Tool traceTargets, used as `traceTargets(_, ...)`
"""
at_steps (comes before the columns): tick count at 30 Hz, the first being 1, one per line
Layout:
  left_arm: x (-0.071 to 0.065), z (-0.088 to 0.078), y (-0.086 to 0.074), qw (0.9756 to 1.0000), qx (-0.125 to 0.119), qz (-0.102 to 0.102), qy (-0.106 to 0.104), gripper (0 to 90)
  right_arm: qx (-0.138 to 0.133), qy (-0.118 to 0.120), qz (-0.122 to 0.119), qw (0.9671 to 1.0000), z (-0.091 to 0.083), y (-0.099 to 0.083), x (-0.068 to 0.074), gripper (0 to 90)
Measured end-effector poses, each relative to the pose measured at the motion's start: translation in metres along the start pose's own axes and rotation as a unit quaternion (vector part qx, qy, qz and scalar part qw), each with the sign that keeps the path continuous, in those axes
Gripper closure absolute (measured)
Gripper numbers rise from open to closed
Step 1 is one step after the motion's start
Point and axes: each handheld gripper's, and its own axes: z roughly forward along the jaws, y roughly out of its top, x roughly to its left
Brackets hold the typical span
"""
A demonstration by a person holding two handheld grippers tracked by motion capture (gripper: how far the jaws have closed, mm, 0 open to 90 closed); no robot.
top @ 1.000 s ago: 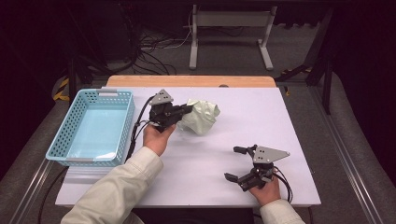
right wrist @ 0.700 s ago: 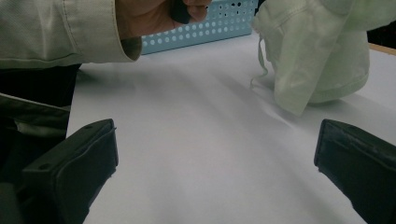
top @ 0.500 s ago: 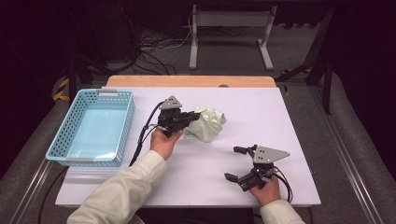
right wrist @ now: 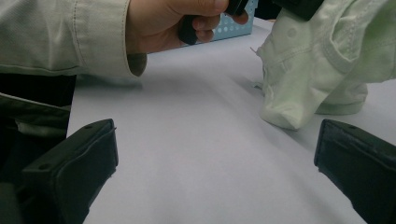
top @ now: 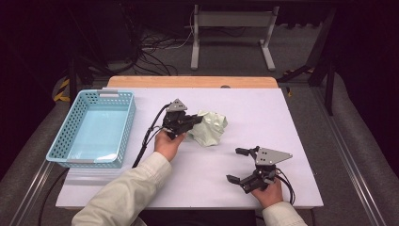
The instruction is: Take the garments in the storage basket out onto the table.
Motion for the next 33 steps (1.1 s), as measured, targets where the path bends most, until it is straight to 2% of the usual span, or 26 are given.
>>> traceTargets(4, 0.002, 0.002, -0.001, 1.0000, 0.001, -0.001, 0.000, 82.2, 0.000, 0.000, 0.000, 1.0000, 0.000, 0.000, 0.000, 0.2)
traceTargets(6, 0.002, 0.002, -0.001, 1.0000, 0.002, -0.001, -0.007, 78.3, 0.000, 0.000, 0.000, 1.0000, 0.000, 0.000, 0.000, 0.2)
traceTargets(14, 0.002, 0.002, 0.000, 0.9997, -0.018, 0.012, -0.007, 46.6, -0.001, 0.000, 0.001, 1.0000, 0.000, 0.000, 0.000, 0.2)
traceTargets(17, 0.000, 0.002, 0.000, 0.9993, -0.025, 0.024, -0.013, 32.3, -0.001, 0.000, 0.001, 1.0000, 0.000, 0.000, 0.000, 0.2)
traceTargets(22, -0.005, 0.002, 0.001, 0.9987, -0.027, 0.042, -0.015, 14.8, -0.001, -0.001, 0.000, 1.0000, 0.000, 0.000, 0.000, 0.2)
traceTargets(25, -0.008, 0.001, 0.003, 0.9980, -0.033, 0.050, -0.021, 10.5, -0.002, 0.000, 0.001, 1.0000, 0.000, 0.000, 0.000, 0.2)
traceTargets(33, -0.012, -0.006, 0.007, 0.9973, -0.038, 0.055, -0.031, 8.1, -0.001, 0.000, 0.002, 1.0000, 0.000, 0.000, -0.001, 0.2)
